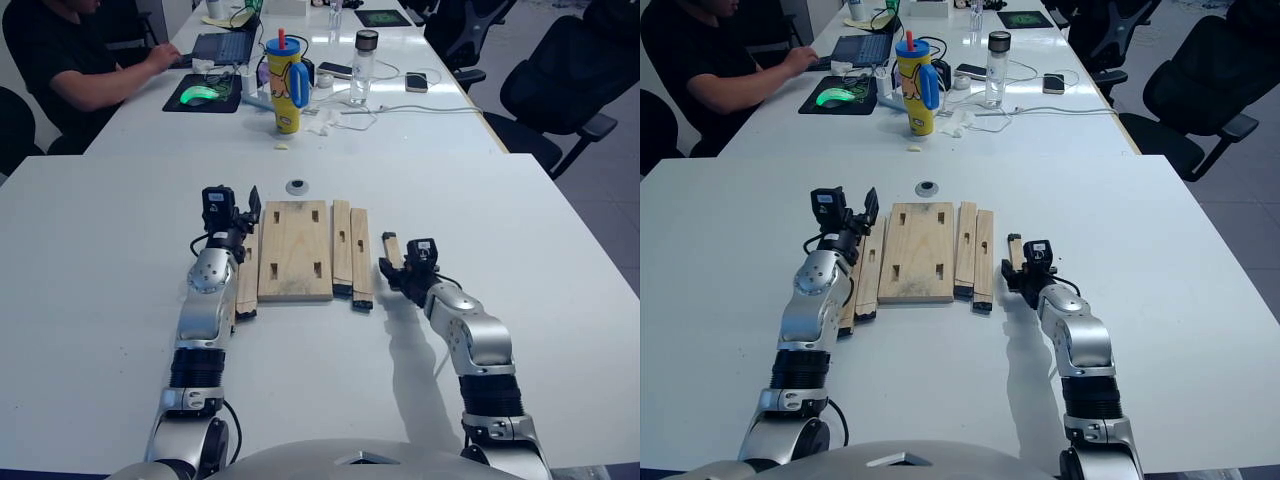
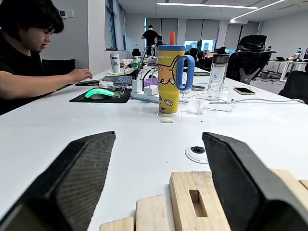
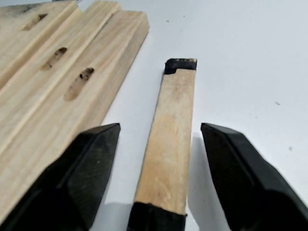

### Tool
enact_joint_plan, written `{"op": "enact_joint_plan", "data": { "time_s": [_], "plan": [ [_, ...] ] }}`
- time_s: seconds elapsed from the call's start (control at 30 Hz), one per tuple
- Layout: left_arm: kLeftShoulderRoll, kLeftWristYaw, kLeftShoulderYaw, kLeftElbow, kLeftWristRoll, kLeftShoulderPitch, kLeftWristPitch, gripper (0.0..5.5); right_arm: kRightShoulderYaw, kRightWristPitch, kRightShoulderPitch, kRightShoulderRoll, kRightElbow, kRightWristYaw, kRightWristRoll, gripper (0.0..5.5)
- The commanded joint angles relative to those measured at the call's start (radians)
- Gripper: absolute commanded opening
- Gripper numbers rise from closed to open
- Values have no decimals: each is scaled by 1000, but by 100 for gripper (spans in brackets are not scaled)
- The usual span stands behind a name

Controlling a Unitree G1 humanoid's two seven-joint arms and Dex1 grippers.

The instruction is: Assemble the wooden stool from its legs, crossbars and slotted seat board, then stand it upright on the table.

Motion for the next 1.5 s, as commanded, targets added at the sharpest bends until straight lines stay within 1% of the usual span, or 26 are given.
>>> {"op": "enact_joint_plan", "data": {
  "time_s": [0.03,0.07,0.17,0.27,0.33,0.4,0.53,0.6,0.7,0.9,1.07,1.2,1.5],
  "plan": [
    [5,-5,1,5,-1,-2,7,335,8,71,13,-5,38,-24,-25,292],
    [6,-5,3,5,-2,-2,7,335,7,78,18,0,40,-25,-25,286],
    [6,-10,3,4,-6,-2,12,335,3,81,29,15,35,-30,-21,236],
    [9,-42,2,8,-29,-12,28,335,29,25,36,-1,31,-20,-45,189],
    [3,-96,8,21,-89,-32,76,335,-39,-72,26,40,19,-34,-6,154],
    [15,-167,-11,35,-124,-57,111,335,-63,-135,12,43,20,-51,-12,131],
    [8,-294,29,10,-298,-113,244,335,-92,-287,-24,47,5,-22,5,130],
    [2,-327,63,-2,-396,-147,319,335,-81,-366,-39,56,-37,38,43,130],
    [-32,-353,142,-16,-612,-204,472,335,9,-473,-28,39,-80,173,59,130],
    [-67,-356,203,-54,-876,-235,655,335,101,-635,27,6,-105,347,75,130],
    [-35,-352,166,-100,-882,-215,692,335,125,-687,43,-13,-125,412,79,130],
    [-26,-360,153,-105,-907,-209,727,335,131,-703,39,-13,-125,420,74,130],
    [-23,-370,153,-128,-924,-185,724,195,136,-715,54,-24,-136,431,83,130]
  ]
}}
